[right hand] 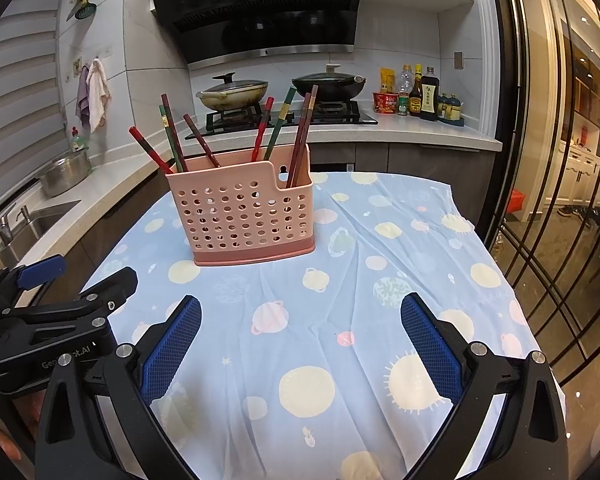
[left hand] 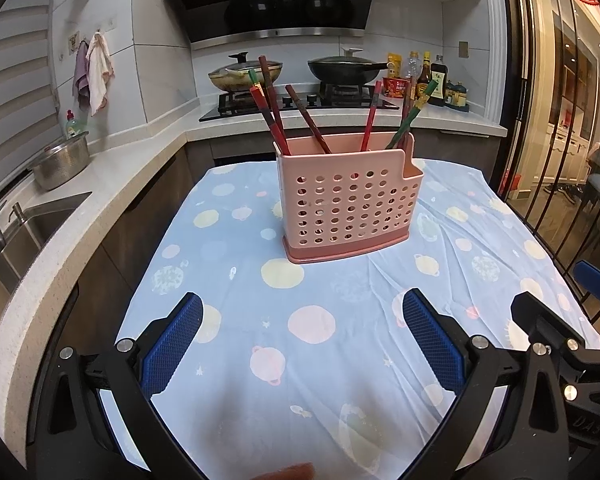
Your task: Organize utensils
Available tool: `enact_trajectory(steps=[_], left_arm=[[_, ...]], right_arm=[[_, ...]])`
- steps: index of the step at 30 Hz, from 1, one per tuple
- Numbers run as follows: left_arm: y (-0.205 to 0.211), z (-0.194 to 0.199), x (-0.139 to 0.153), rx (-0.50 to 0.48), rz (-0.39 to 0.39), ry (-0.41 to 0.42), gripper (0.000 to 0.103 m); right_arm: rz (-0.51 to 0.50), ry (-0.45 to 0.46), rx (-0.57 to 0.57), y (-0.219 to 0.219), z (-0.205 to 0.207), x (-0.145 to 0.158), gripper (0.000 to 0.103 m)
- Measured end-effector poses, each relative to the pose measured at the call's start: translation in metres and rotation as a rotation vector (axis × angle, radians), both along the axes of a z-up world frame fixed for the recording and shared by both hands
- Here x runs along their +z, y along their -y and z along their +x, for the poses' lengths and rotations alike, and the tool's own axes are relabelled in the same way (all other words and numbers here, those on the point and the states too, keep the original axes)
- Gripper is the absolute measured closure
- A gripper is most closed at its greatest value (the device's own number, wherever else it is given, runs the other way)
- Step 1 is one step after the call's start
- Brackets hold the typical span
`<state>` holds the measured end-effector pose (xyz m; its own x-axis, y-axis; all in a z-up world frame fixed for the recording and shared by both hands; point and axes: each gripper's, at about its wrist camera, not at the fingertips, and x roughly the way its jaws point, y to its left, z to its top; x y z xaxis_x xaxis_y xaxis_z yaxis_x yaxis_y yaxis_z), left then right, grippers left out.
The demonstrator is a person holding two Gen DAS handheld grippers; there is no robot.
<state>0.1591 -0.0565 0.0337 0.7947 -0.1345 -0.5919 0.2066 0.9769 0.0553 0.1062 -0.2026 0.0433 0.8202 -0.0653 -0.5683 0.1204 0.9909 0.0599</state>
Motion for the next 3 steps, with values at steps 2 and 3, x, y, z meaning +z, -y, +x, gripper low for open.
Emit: enact_trajectory(steps=[2, 3], left_arm=[[0.0009, -0.0003, 0.0003, -0.006, 0.001, 0.002, 0.007], [0.0011, -0.0004, 0.0005, -0.007, 0.000, 0.002, 0.007]], right_arm=[[0.008, 0.006, -0.001, 0.0014, -0.0006, -0.0002, 0.006], [0.017, 0.005, 0.005, 0.0018, -0.0007, -0.0007, 0.006]])
